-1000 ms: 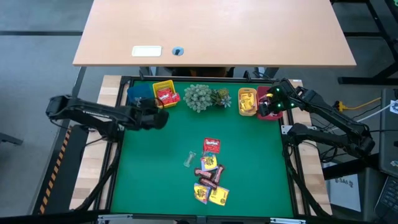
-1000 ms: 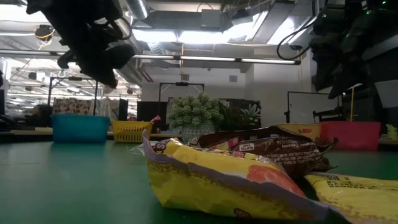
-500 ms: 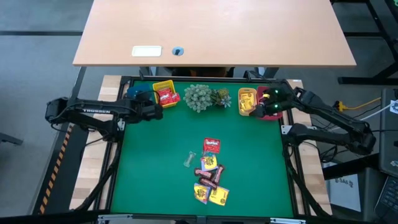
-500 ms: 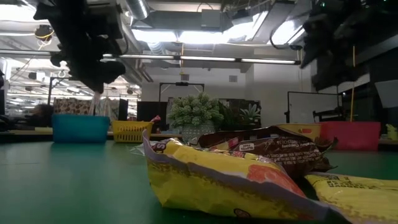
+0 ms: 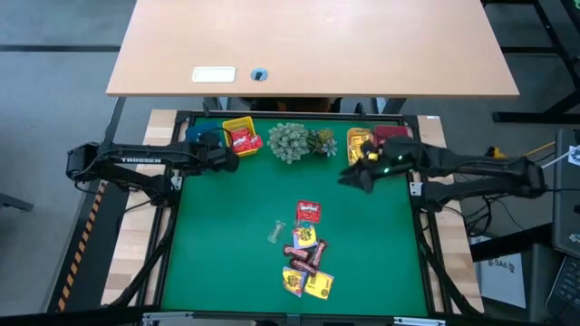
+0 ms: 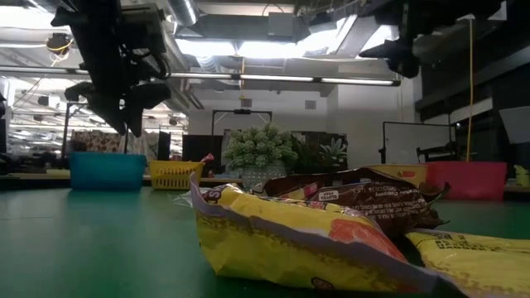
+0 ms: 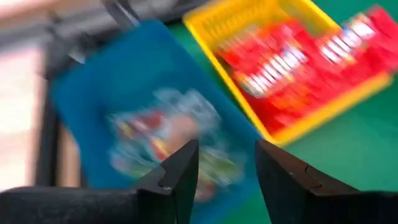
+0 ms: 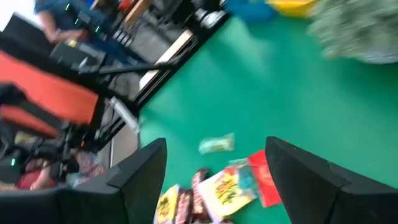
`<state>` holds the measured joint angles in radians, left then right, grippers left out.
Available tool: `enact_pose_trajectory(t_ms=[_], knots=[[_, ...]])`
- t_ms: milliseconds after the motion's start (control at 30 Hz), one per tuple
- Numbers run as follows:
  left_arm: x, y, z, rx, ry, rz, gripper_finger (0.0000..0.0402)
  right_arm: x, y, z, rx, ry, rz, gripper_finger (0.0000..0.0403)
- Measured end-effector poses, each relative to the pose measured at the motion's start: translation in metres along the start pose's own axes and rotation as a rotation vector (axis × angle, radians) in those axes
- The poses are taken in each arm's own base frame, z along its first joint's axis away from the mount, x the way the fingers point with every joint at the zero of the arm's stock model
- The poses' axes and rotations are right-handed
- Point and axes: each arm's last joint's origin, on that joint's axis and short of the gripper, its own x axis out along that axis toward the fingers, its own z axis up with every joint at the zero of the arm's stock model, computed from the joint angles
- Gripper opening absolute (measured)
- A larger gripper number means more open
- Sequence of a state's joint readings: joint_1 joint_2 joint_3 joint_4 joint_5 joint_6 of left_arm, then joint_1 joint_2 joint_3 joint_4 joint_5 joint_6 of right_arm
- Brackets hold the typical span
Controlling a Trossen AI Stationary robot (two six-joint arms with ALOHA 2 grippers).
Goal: Sort candy
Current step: Put the green gummy into the blue bin
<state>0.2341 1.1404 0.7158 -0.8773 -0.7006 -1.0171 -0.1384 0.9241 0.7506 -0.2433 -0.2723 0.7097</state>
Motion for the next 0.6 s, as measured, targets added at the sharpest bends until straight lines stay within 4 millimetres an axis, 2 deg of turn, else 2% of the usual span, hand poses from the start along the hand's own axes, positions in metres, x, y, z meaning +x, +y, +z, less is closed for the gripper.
enact_pose_trajectory(t_ms=[200, 367, 467, 600], knots=[[-0.007, -0.016, -0.006, 0.014, 0.139, -0.227, 0.0143, 0.049, 0.014, -0.019, -0.077, 0.089, 0.067, 0.0273], [-0.021, -0.033, -0.012, 0.041, 0.146, -0.412, 0.0143, 0.09, 0.011, -0.04, -0.163, 0.166, 0.055, 0.0273], [-0.033, -0.045, -0.016, 0.037, 0.107, -0.533, 0.0144, 0.108, 0.005, -0.052, -0.183, 0.224, 0.026, 0.0273], [-0.051, -0.061, -0.029, 0.059, 0.079, -0.68, 0.0144, 0.119, -0.005, -0.06, -0.179, 0.27, -0.013, 0.0273]])
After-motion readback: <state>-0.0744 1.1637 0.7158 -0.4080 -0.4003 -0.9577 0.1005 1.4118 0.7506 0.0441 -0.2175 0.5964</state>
